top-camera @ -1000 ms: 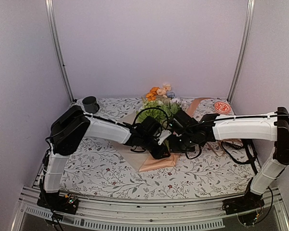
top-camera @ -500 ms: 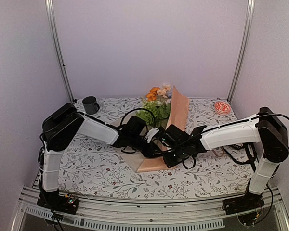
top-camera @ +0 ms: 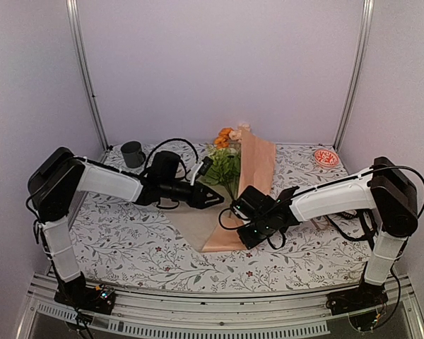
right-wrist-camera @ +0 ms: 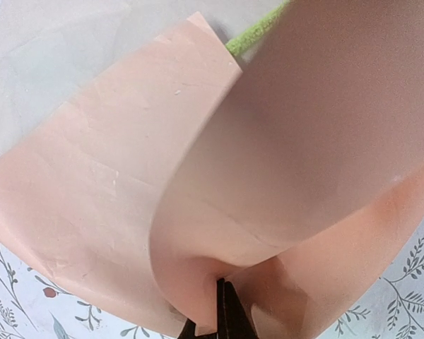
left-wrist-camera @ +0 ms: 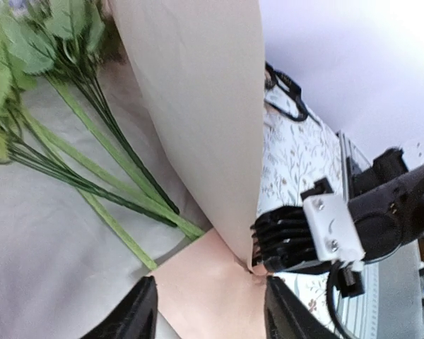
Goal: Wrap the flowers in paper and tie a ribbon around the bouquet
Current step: Fold the one-fourth-folded wrapping paper at the center of the board.
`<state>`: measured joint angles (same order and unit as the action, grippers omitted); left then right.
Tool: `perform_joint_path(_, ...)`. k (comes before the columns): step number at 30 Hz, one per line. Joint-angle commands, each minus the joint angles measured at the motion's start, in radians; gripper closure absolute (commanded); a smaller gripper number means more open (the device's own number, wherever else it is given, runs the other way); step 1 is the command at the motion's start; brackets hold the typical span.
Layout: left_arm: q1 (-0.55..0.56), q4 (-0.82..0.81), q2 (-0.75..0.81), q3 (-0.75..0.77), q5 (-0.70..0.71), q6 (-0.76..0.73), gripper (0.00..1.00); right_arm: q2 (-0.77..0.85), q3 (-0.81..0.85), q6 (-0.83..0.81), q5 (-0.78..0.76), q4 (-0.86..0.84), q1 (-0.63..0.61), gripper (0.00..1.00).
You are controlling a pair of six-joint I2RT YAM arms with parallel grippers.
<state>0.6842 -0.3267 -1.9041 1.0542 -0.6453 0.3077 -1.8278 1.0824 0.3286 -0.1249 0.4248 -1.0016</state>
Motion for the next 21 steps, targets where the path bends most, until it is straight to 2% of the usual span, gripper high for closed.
perform_joint_path(1,-0.028,-0.175,0.078,-0.048,-0.013,0.074,0.36,-0.039,-0.006,-0.041,0.026,0.025,-0.006,1.00)
perform_joint_path(4,-0.021,-0.274,0.066,-0.038,-0.026,0.129,0.29,-0.040,0.000,-0.053,0.016,0.028,-0.006,1.00)
perform_joint_path(6,-0.019,-0.301,0.034,-0.002,-0.031,0.165,0.26,-0.042,0.003,-0.062,0.017,0.032,-0.006,1.00)
perform_joint_path(8,-0.016,-0.306,-0.001,0.042,-0.018,0.180,0.19,-0.045,0.005,-0.066,0.020,0.033,-0.005,1.00)
perform_joint_path(14,0.020,-0.114,-0.153,0.253,0.063,0.104,0.16,-0.052,0.006,-0.074,0.024,0.036,-0.008,1.00)
perform_joint_path(18,0.040,0.047,-0.218,0.352,0.175,0.038,0.20,-0.050,0.008,-0.080,0.024,0.039,-0.007,1.00)
perform_joint_path(21,0.039,0.098,-0.237,0.380,0.224,0.025,0.34,-0.050,0.007,-0.085,0.024,0.041,-0.007,1.00)
